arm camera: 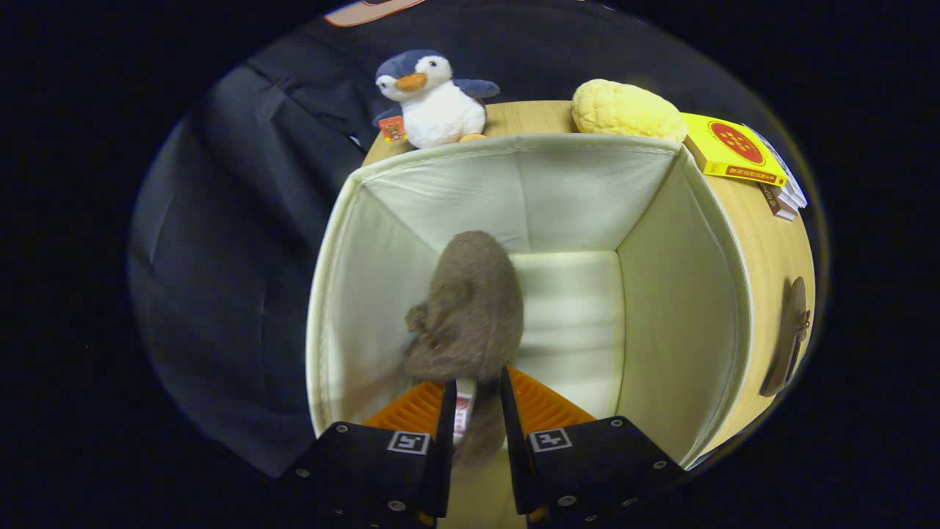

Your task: Open the storage box then place both shoes into the box .Put the left shoe in first, then the right shoe, with the right side of both shoes facing outward in a uniform manner.

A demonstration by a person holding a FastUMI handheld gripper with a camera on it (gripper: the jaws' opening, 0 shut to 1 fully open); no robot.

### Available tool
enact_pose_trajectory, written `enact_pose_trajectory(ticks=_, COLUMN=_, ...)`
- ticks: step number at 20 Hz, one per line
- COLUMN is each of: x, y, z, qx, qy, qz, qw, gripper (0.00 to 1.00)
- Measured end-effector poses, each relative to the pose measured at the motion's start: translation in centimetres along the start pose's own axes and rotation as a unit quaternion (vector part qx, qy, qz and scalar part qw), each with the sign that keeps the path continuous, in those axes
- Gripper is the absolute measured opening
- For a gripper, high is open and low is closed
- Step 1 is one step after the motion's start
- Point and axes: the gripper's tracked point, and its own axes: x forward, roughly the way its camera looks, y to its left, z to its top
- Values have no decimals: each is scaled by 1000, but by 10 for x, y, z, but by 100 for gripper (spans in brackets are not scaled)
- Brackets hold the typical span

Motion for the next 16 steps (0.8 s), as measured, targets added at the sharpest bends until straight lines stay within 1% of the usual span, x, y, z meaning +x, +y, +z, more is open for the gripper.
enact_pose_trajectory(ticks=1, x=-10, y=10, z=3, qx=-3, qy=-6, qz=26, qw=1000, gripper=42)
enact_pose_trajectory(ticks=3, x=-38, y=21, z=7, qx=-12, qy=-14, qz=66, qw=998, gripper=49)
enact_pose_trajectory(ticks=6, x=-90, y=13, z=23, qx=-46, qy=-58, qz=94, qw=993, gripper=50)
enact_pose_trajectory(ticks=8, x=-124, y=-1, z=35, qx=-59, qy=-94, qz=110, qw=988, gripper=54)
enact_pose_trajectory(ticks=9, x=-138, y=-13, z=42, qx=-67, qy=-116, qz=109, qw=985, gripper=54)
enact_pose_trajectory(ticks=11, x=-161, y=-48, z=49, qx=-77, qy=-146, qz=92, qw=982, gripper=57)
enact_pose_trajectory(ticks=16, x=-209, y=-137, z=46, qx=-62, qy=-176, qz=58, qw=981, gripper=67)
